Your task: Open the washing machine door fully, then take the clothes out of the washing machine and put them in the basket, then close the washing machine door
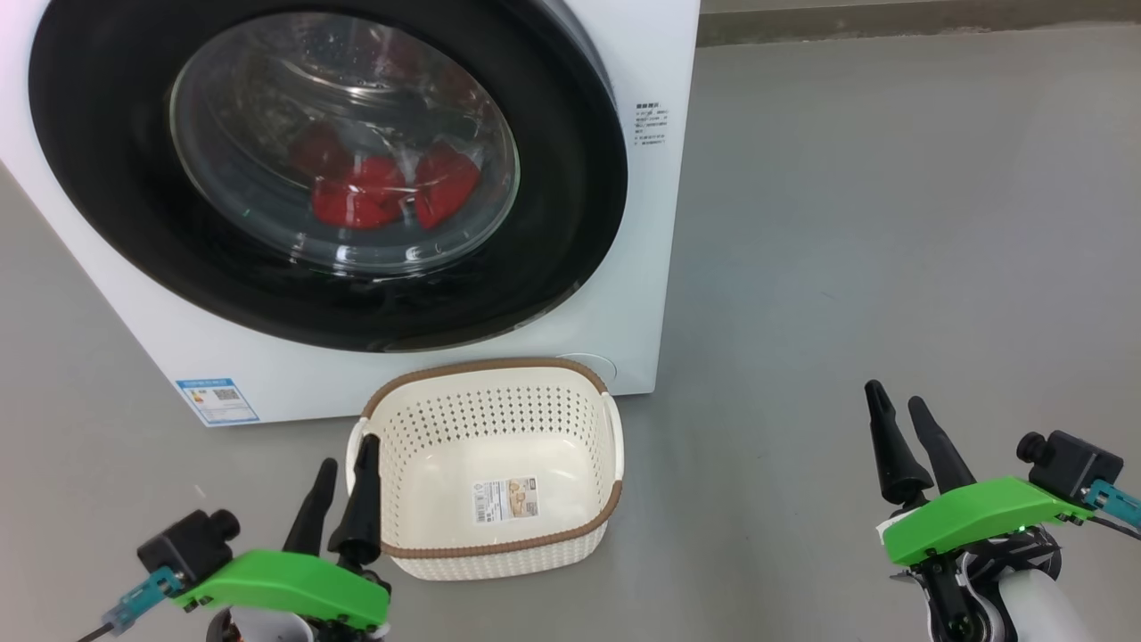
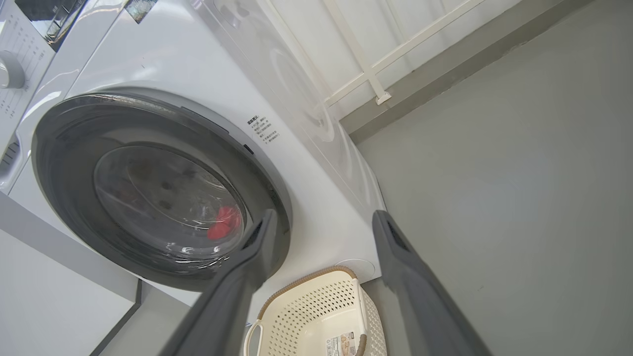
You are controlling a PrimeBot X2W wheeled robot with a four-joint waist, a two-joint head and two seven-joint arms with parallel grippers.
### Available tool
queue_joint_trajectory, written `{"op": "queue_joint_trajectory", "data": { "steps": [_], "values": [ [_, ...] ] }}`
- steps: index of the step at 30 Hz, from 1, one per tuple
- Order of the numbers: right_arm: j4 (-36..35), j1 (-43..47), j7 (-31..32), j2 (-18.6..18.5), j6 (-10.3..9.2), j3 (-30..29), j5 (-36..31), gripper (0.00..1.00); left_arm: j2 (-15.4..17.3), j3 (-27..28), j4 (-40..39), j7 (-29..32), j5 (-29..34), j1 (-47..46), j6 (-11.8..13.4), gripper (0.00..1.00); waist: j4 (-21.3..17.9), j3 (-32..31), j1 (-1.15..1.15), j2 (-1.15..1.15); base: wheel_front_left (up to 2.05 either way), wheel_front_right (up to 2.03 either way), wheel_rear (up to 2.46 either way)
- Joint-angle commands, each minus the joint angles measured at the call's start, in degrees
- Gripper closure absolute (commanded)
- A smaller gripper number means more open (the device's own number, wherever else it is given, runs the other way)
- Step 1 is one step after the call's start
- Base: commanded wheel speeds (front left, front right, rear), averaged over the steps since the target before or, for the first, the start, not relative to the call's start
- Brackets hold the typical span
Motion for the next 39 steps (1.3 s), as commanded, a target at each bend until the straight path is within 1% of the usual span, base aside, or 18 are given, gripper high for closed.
{"op": "queue_joint_trajectory", "data": {
  "steps": [1, 8, 21, 22, 25, 32, 39],
  "values": [
    [-1.1, -3.1, -0.8, -0.5, 0.21, 0.9, -1.7, 0.0, 0.9, 0.7, -1.6, -0.8, 1.9, -3.0, 0.3, 0.0, 0.0, 0.0, 0.0, 0.0, 0.0, 0.0, 0.0],
    [-0.7, -4.1, -1.9, -0.6, 0.22, 1.3, -7.0, 0.0, 1.0, -0.2, -1.5, -2.0, 7.7, -3.8, 1.0, 0.0, 0.0, -0.2, 0.0, 0.0, 0.0, 0.0, 0.0],
    [-0.4, -6.1, -4.1, -0.8, 0.24, 1.6, -17.3, 0.0, 1.1, -1.1, -0.7, -4.2, 16.0, -5.9, 2.1, 0.0, -0.5, 0.0, 0.0, 0.0, 0.0, 0.0, 0.0],
    [-0.4, -6.3, -4.5, -0.8, 0.25, 1.7, -18.7, 0.0, 1.2, -1.2, -0.6, -4.5, 17.4, -6.3, 2.4, 0.0, -0.6, -0.1, 0.0, 0.0, 0.0, 0.0, 0.0],
    [0.0, -6.6, -5.0, -0.8, 0.25, 3.1, -20.2, 0.0, 1.2, -1.6, -0.4, -5.0, 19.5, -6.6, 2.9, 0.0, -0.8, -0.2, 0.0, 0.0, 0.0, 0.0, 0.0],
    [0.5, -7.5, -6.0, -0.9, 0.26, 4.3, -24.0, 0.0, 1.3, -2.5, -0.1, -6.0, 22.6, -7.3, 3.8, 0.0, -1.2, -0.2, 0.0, 0.0, 0.0, 0.0, 0.0],
    [0.6, -8.3, -7.2, -1.0, 0.28, 3.2, -29.6, 0.0, 1.3, -2.8, -0.1, -7.2, 26.4, -8.3, 4.5, 0.0, -1.3, 0.0, 0.0, 0.0, 0.0, 0.0, 0.0]
  ]
}}
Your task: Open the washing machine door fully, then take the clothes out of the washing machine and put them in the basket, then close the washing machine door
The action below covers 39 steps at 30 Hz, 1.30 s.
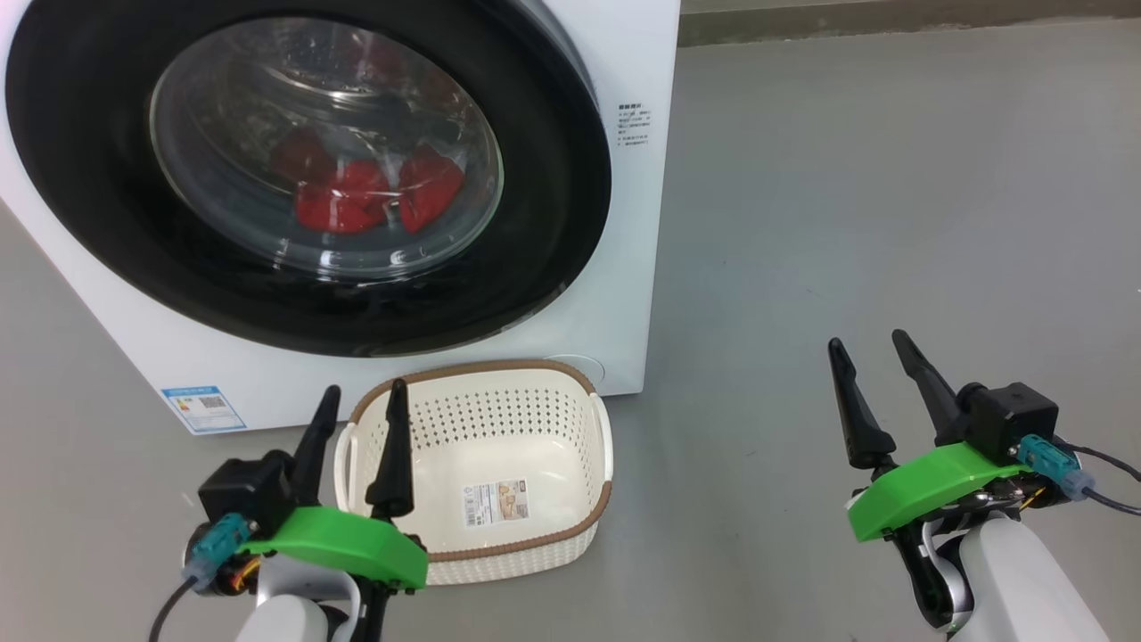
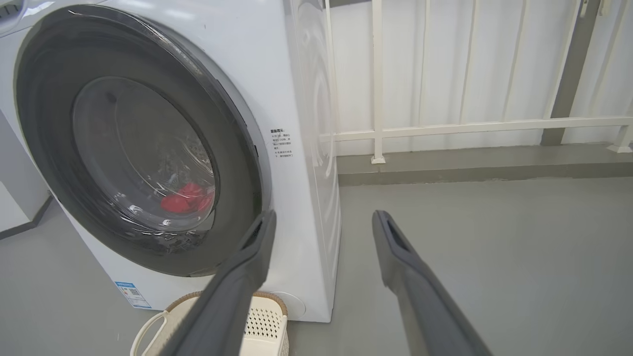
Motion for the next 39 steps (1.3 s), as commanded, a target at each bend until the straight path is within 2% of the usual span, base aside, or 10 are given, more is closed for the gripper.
{"op": "queue_joint_trajectory", "data": {
  "steps": [1, 11, 35, 36, 37, 39],
  "values": [
    [-1.2, -3.0, -1.0, -0.3, 0.26, 1.0, -2.1, 0.0, 1.1, 1.4, -1.2, -1.0, 2.0, -2.6, 0.3, 0.0, 0.0, 0.0, 0.0, 0.0, 0.0, 0.0, 0.0],
    [-1.0, -4.3, -2.7, -0.4, 0.28, 0.6, -9.0, 0.0, 1.2, 0.7, -0.9, -2.6, 7.9, -3.8, 1.2, 0.0, 0.3, -0.2, 0.0, 0.0, 0.0, 0.0, 0.0],
    [-1.6, -3.9, -2.8, -0.4, 0.28, -0.6, -8.6, 0.0, 1.2, -0.2, -1.8, -2.7, 3.9, -3.4, 0.4, 0.0, 1.4, 1.0, 0.0, 0.0, 0.0, 0.0, 0.0],
    [-1.6, -4.1, -2.8, -0.4, 0.28, -0.8, -8.5, 0.03, 1.2, -0.3, -1.9, -2.7, 3.9, -3.5, 0.4, 0.0, 1.5, 1.4, 0.0, 0.0, 0.0, 0.0, 0.0],
    [-1.6, -4.3, -2.8, -0.4, 0.28, -0.9, -8.4, 0.42, 1.2, -0.5, -2.2, -2.7, 3.9, -3.6, 0.3, 0.0, 1.7, 1.8, 0.0, 0.0, 0.0, 0.0, 0.0],
    [-1.1, -4.8, -2.8, -0.4, 0.28, -0.9, -7.5, 1.0, 1.2, -0.8, -2.9, -2.7, 4.1, -3.8, -0.3, 0.0, 2.0, 2.7, 0.0, 0.0, 0.0, 0.0, 0.0]
  ]
}}
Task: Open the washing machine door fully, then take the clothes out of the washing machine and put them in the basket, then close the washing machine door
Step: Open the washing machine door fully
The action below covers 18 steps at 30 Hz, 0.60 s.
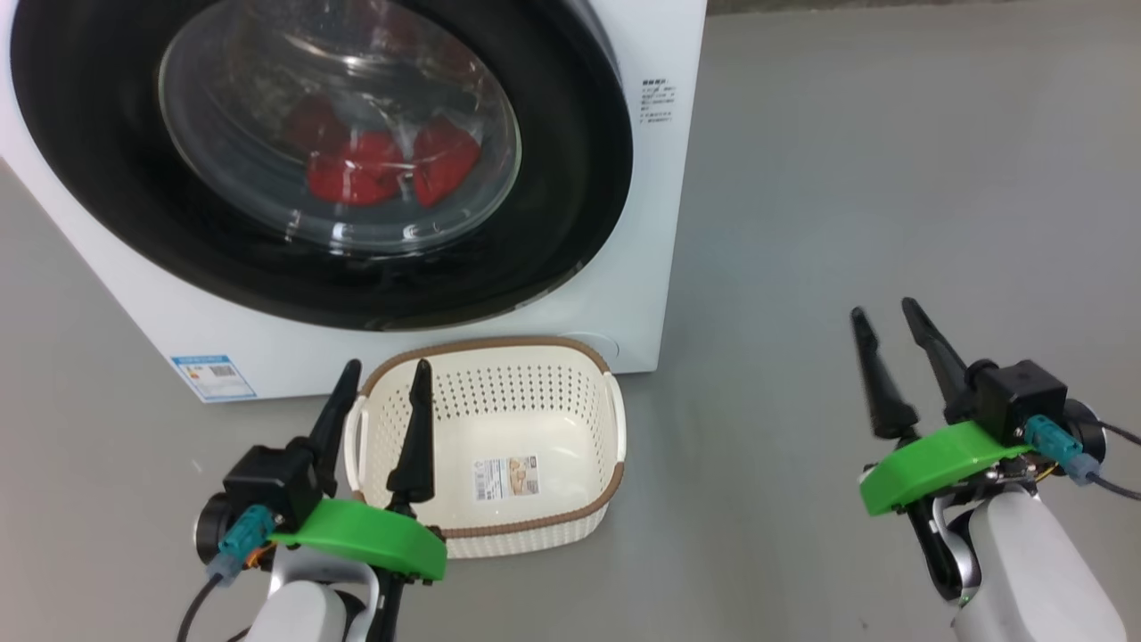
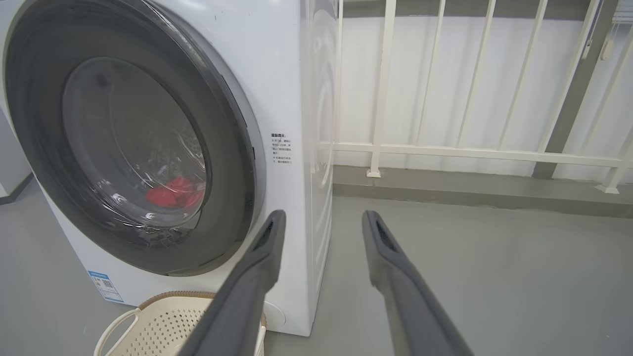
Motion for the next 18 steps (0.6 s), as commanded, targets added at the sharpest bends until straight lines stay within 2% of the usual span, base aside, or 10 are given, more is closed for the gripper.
{"op": "queue_joint_trajectory", "data": {
  "steps": [1, 8, 18],
  "values": [
    [-1.3, -2.9, -0.4, -0.2, 0.28, 1.0, 0.2, 1.0, 1.0, 1.5, -1.9, -0.7, -0.1, -2.7, -0.3, 0.0, 0.5, 1.1, 0.0, 0.0, 0.0, 0.0, 0.0],
    [-1.3, -6.3, -0.4, -0.2, 0.28, 0.6, 3.5, 1.0, 1.0, 1.2, -4.2, -0.7, 0.1, -3.6, 0.1, 0.0, 1.4, 5.1, 0.0, 0.0, 0.0, 0.0, 0.0],
    [1.1, -13.9, -0.3, -0.2, 0.28, 2.5, 20.7, 1.0, 1.0, 0.3, -7.5, -0.7, 0.3, -5.4, -0.2, 0.0, 2.4, 11.4, 0.0, 0.0, 0.0, 0.0, 0.0]
  ]
}}
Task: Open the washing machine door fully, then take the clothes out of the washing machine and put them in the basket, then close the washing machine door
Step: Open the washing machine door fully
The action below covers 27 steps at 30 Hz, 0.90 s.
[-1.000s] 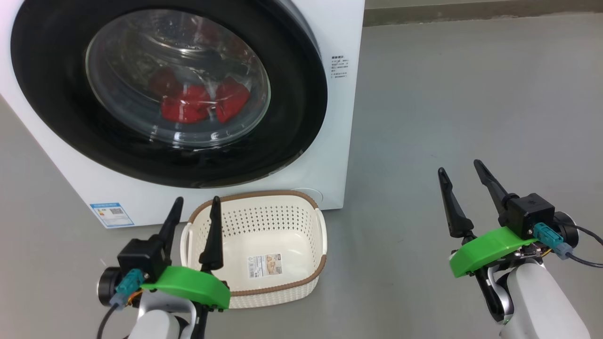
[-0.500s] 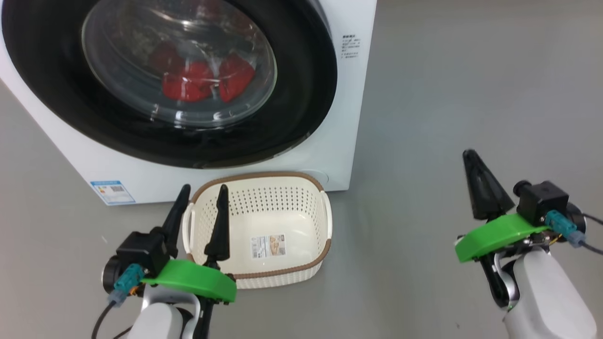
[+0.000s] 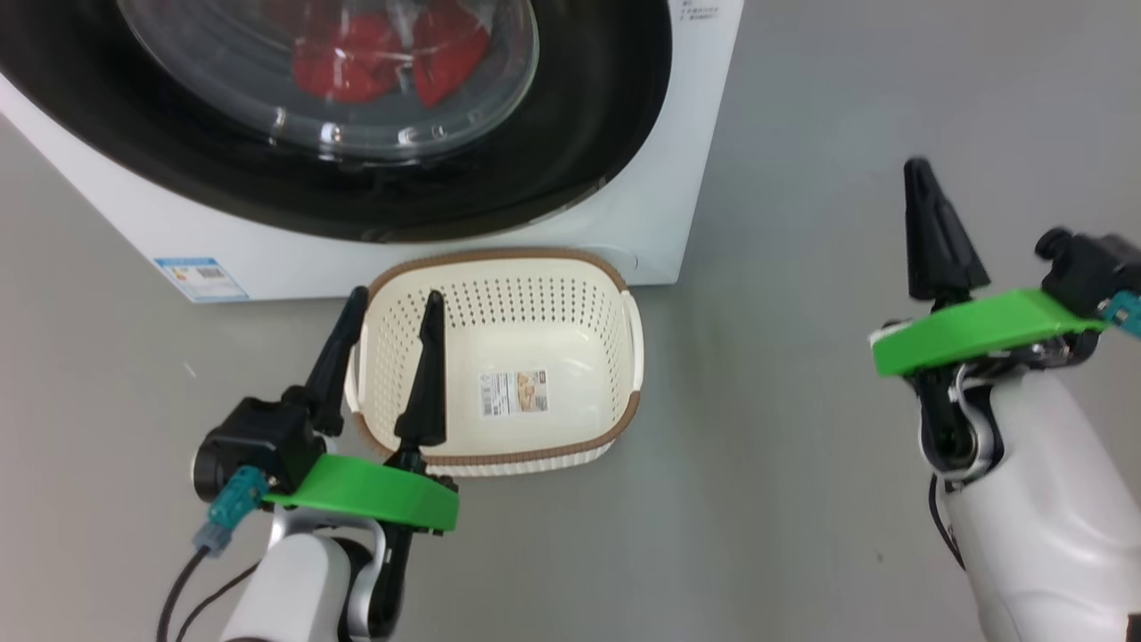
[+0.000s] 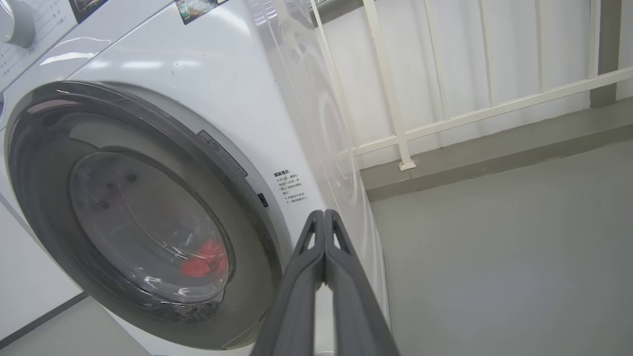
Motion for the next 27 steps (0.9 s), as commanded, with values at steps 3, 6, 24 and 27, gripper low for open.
{"op": "queue_joint_trajectory", "data": {
  "steps": [3, 6, 24, 27],
  "values": [
    [-1.2, -4.2, 0.5, 0.1, 0.28, 1.4, 4.7, 1.0, 1.0, 1.7, -2.4, -0.5, 0.3, -2.3, -0.3, 0.0, 0.8, 3.6, 0.0, 0.0, 0.0, 0.0, 0.0],
    [-1.9, -6.7, 2.5, 0.1, 0.28, 1.5, 10.8, 1.0, 1.0, 1.6, -3.3, -0.5, 0.3, -2.8, -0.3, 0.0, 1.1, 5.3, 0.0, 0.0, 0.0, 0.0, 0.0],
    [-3.5, -20.6, 26.5, -2.9, 0.28, -0.4, 41.1, 1.0, 1.0, 0.5, -7.6, -0.5, 0.8, -6.5, -1.1, 0.0, 3.5, 14.2, 0.0, 0.0, 0.0, 0.0, 0.0],
    [-2.1, -22.8, 30.7, -2.9, 0.28, -0.9, 44.2, 1.0, 1.0, 0.0, -7.8, -0.5, 0.7, -7.0, -1.2, 0.0, 3.9, 15.4, 0.0, 0.0, 0.0, 0.0, 0.0]
  ]
}}
